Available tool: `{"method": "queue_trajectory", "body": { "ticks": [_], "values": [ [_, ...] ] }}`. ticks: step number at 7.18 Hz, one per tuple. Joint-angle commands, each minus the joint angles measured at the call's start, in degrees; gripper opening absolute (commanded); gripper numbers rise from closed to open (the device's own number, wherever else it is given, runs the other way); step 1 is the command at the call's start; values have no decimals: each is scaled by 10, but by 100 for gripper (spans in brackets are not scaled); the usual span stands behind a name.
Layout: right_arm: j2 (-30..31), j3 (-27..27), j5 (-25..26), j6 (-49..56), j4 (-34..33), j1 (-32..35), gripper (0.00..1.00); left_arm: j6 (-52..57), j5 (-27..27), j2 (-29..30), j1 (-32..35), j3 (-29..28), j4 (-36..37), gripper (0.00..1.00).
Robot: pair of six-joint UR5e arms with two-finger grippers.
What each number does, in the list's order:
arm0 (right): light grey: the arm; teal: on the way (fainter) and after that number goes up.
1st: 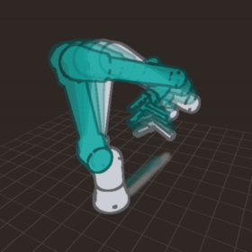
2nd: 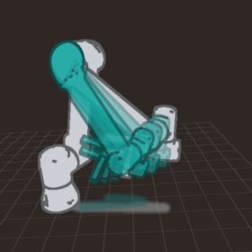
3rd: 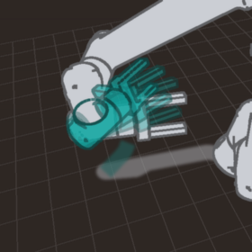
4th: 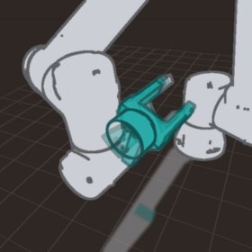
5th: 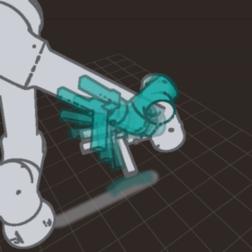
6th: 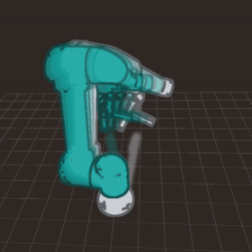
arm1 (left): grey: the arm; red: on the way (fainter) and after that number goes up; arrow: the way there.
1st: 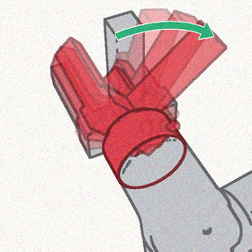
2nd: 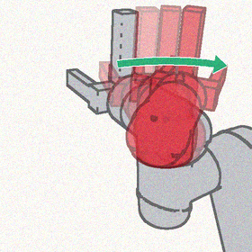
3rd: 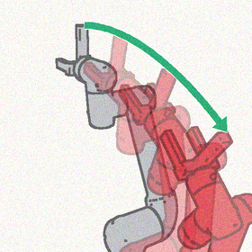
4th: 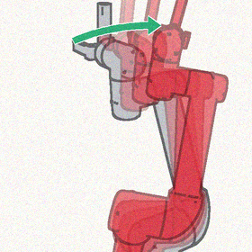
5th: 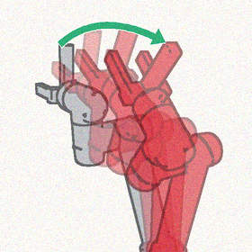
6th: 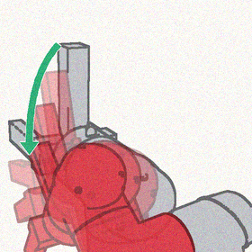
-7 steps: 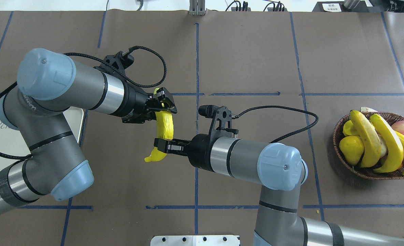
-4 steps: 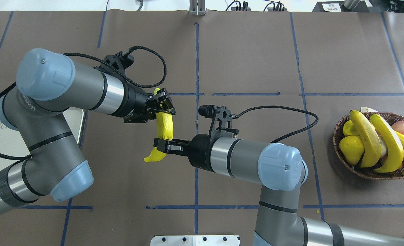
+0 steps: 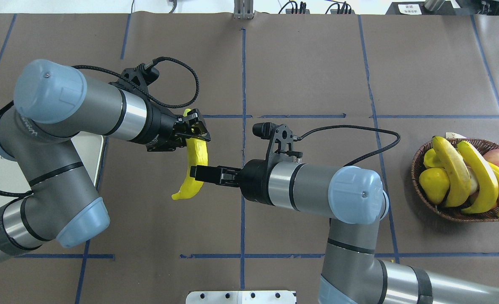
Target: Transfer all bananas from basket to plate
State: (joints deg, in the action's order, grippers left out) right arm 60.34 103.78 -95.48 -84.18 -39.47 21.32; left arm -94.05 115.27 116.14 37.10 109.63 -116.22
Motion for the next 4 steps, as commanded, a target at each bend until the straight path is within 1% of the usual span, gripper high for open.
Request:
{"method": "queue_trajectory", "body": {
  "ticks": [1, 2, 4],
  "values": [
    [14, 40, -110, 2, -110, 63, 100, 2, 5, -82, 44, 16, 6, 0],
    [21, 48, -151, 3, -174, 92, 100, 6, 16, -151, 69, 42, 5, 0],
    [26, 81, -174, 27, -331, 126, 100, 8, 16, -239, 103, 39, 7, 0]
  ]
}}
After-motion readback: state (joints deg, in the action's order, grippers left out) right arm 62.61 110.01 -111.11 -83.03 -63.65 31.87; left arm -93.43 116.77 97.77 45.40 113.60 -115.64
